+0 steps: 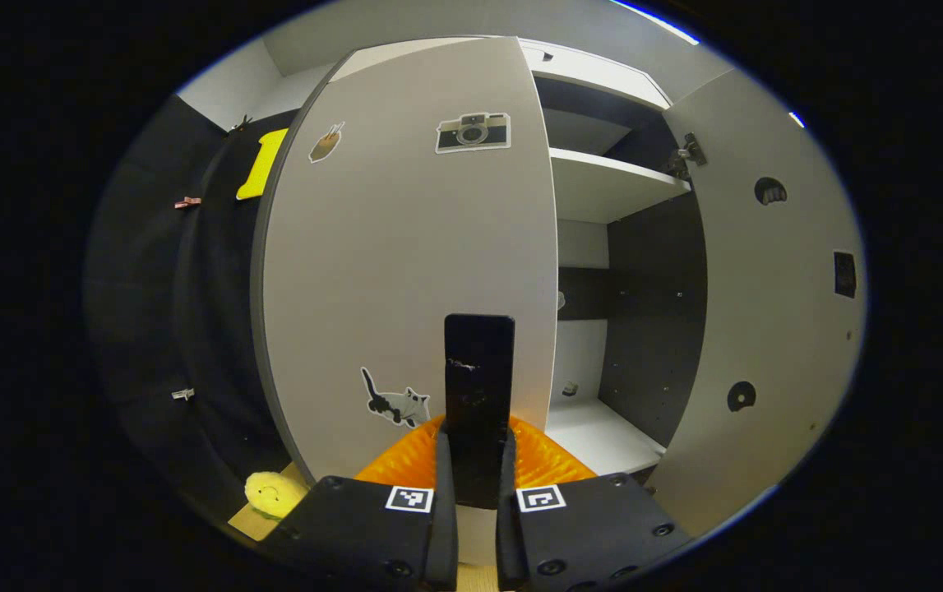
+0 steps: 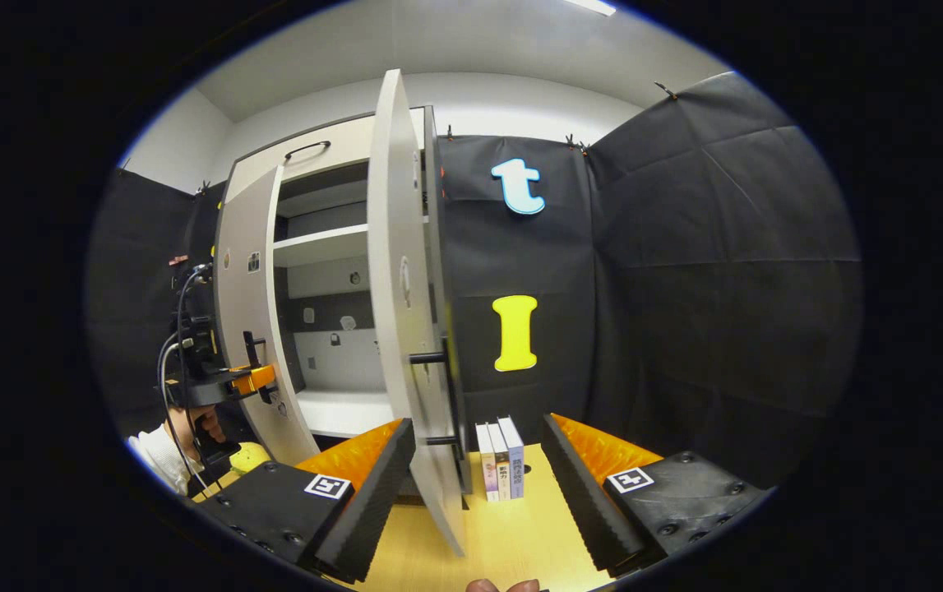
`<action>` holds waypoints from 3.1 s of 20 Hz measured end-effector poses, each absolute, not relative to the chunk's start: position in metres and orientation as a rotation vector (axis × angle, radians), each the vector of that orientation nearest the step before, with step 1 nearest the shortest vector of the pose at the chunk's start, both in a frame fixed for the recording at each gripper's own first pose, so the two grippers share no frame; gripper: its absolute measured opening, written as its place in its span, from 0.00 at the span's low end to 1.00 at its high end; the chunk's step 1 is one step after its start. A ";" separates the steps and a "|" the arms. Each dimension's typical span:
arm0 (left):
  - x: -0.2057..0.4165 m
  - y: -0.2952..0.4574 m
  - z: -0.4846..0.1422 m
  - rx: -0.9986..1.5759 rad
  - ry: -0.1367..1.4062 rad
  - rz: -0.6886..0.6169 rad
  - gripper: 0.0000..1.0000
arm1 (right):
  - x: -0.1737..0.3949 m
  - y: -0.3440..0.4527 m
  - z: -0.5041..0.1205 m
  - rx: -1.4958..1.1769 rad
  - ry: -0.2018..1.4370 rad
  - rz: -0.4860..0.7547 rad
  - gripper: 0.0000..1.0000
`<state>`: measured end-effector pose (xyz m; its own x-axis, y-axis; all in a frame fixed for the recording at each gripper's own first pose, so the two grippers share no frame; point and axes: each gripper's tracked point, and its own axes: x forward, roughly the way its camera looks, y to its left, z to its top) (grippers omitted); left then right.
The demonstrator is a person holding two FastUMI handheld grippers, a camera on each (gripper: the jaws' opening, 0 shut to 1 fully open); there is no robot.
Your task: Open the right door of the double-door shoe cabinet with the right hand, and open the left door with the left hand.
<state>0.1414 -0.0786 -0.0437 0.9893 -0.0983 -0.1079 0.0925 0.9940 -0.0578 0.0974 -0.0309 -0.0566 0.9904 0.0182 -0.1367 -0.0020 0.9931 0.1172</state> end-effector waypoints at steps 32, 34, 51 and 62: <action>0.019 0.094 -0.044 -0.079 0.121 -0.142 0.16 | 0.084 0.084 -0.065 0.181 0.167 0.258 0.97; 0.015 0.112 -0.041 -0.087 0.099 -0.152 0.13 | 0.077 0.098 -0.064 0.208 0.167 0.296 0.97; 0.005 0.149 -0.033 -0.066 0.042 -0.163 0.07 | 0.073 0.114 -0.066 0.178 0.177 0.315 0.97; -0.040 0.100 -0.004 -0.029 0.008 -0.144 0.55 | 0.092 0.096 -0.062 0.152 0.162 0.272 0.97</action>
